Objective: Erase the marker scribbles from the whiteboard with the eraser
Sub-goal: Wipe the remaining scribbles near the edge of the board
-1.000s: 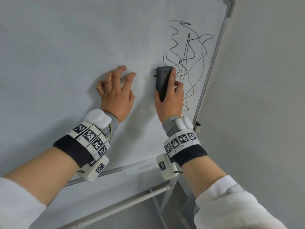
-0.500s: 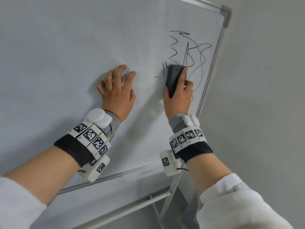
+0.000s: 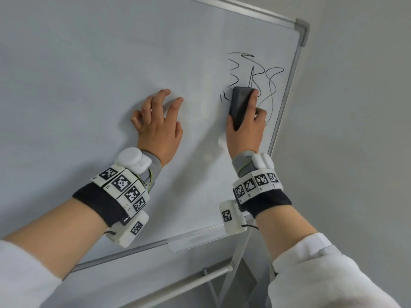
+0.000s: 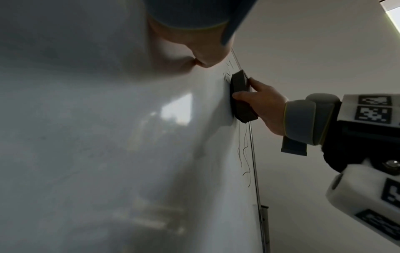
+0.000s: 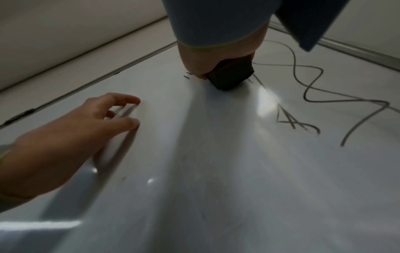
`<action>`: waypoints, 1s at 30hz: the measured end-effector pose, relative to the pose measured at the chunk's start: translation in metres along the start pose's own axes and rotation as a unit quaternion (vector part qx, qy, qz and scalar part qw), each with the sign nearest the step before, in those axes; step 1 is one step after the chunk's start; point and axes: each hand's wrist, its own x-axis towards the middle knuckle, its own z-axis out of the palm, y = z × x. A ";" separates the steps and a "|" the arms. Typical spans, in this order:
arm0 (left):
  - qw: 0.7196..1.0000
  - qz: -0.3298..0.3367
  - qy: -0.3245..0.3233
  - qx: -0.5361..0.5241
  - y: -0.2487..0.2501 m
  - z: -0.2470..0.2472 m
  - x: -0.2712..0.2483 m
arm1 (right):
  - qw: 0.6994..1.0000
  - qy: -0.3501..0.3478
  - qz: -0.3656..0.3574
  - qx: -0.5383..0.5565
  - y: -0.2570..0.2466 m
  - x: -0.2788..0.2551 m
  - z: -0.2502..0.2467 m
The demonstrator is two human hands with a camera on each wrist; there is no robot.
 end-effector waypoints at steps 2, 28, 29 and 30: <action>1.000 0.003 0.009 -0.001 0.001 0.000 0.001 | 0.998 -0.007 -0.057 0.024 -0.012 -0.009 0.006; 1.000 0.001 0.005 -0.003 0.007 -0.012 0.017 | 0.994 0.060 -0.071 0.060 -0.015 0.024 -0.006; 1.000 0.000 0.003 -0.003 0.007 -0.012 0.018 | 0.994 0.072 -0.039 0.068 -0.012 0.030 -0.009; 1.000 -0.001 0.002 -0.002 0.007 -0.012 0.018 | 0.994 0.083 -0.018 0.069 -0.010 0.033 -0.011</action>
